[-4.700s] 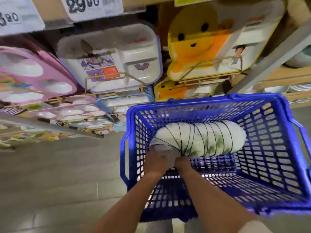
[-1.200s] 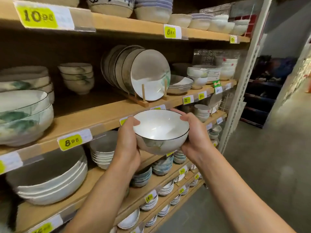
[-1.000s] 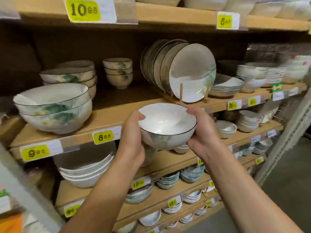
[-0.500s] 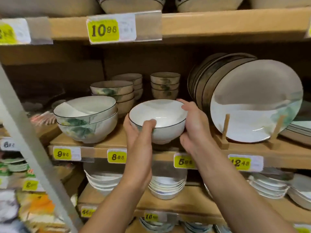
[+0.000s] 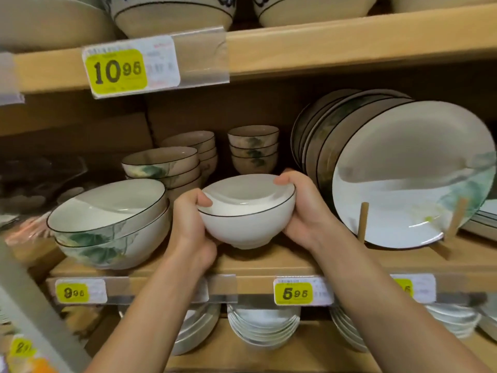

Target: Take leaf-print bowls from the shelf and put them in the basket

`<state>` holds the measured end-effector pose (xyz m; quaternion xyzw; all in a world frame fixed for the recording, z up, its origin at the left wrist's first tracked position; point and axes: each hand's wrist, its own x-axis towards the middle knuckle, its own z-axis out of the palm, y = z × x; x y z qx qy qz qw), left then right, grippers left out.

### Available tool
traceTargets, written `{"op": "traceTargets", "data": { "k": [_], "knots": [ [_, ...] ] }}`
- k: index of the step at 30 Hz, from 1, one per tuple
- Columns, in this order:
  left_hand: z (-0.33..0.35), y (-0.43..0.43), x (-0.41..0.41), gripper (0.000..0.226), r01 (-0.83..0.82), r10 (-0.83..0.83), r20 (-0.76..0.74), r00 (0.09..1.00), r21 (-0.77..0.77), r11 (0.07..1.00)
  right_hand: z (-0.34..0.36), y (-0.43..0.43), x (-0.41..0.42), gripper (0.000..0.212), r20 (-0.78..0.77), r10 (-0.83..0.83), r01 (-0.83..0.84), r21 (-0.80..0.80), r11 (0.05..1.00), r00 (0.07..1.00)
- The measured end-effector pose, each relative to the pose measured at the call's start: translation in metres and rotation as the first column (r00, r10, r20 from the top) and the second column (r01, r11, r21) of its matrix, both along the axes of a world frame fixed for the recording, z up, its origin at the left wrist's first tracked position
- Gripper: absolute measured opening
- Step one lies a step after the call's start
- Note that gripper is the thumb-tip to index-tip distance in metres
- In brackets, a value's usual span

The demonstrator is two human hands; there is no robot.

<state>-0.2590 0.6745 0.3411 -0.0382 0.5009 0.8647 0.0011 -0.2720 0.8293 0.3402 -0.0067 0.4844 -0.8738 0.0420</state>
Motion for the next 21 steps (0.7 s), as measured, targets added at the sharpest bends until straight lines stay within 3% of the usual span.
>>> {"op": "traceTargets", "data": {
  "k": [4,7,10,12,14,17,21],
  "knots": [
    [0.004,0.003,-0.004,0.051,0.058,-0.058,0.019,0.998,0.010,0.998,-0.004,0.002,-0.003,0.025,0.015,-0.080,0.081,-0.061,0.995,0.997],
    [0.000,0.010,0.004,0.042,0.039,-0.036,-0.056,0.998,0.063,0.997,0.001,-0.007,-0.002,0.029,0.030,-0.192,0.194,-0.088,0.977,0.981],
    [-0.017,0.024,0.021,0.058,0.022,-0.021,-0.119,0.993,0.006,1.000,-0.001,-0.023,0.001,0.015,-0.049,-0.345,0.347,0.025,0.938,0.937],
    [-0.016,0.024,0.019,0.052,0.020,-0.018,-0.120,0.993,0.021,1.000,-0.007,-0.027,0.003,0.014,-0.107,-0.395,0.406,0.117,0.906,0.913],
    [-0.008,0.015,0.009,0.041,-0.016,0.018,-0.063,0.998,0.026,1.000,-0.008,-0.021,0.004,0.027,-0.124,-0.354,0.371,0.177,0.912,0.927],
    [-0.002,0.000,-0.003,0.036,0.044,-0.044,0.026,0.999,0.000,0.999,0.000,-0.008,0.003,0.042,-0.026,-0.153,0.154,0.070,0.986,0.988],
    [-0.004,-0.003,-0.010,0.039,0.119,-0.116,0.081,0.990,-0.037,0.992,-0.001,-0.009,0.001,0.032,-0.017,-0.145,0.144,-0.023,0.989,0.989]
  ]
}}
